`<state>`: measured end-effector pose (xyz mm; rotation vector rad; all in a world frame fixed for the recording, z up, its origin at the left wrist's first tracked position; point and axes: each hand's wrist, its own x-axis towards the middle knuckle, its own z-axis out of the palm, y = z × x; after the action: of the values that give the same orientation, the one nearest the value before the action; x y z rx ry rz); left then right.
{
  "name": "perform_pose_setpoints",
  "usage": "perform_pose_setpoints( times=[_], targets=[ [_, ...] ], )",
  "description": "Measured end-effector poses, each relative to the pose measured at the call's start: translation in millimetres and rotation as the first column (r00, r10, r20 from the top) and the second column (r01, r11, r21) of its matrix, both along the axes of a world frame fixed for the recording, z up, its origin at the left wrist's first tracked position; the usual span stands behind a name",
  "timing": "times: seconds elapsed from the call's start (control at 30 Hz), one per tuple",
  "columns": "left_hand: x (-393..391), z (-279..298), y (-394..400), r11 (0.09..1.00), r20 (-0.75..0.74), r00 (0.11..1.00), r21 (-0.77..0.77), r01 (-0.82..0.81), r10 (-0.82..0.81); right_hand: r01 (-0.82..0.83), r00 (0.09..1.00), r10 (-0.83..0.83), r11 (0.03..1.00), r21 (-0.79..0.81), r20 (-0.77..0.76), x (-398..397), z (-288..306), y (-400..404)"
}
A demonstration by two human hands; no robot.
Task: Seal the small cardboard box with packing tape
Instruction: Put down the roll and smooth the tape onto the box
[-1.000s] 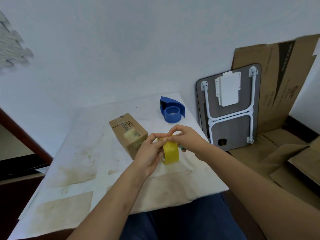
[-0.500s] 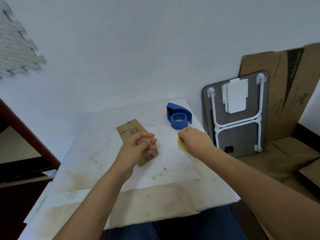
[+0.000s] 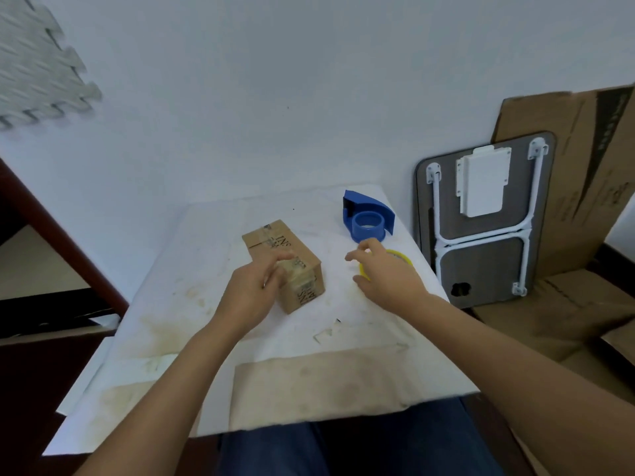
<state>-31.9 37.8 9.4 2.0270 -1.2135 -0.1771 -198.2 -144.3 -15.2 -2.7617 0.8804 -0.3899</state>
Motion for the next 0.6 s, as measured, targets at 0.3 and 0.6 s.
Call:
perform_pose_setpoints(
  times=[0.3,0.6],
  targets=[
    [19.3,-20.3,-9.0,0.976,0.152,0.97,0.139,0.169,-0.19,-0.084,0.821,-0.562,0.054,0.995,0.1,33.8,-21.9,71.3],
    [18.7,-27.4,-13.6,0.981,0.134,0.975,0.11,0.162,-0.176,-0.143,0.679,-0.733,-0.099,0.985,0.025,53.9,-24.8,76.9]
  ],
)
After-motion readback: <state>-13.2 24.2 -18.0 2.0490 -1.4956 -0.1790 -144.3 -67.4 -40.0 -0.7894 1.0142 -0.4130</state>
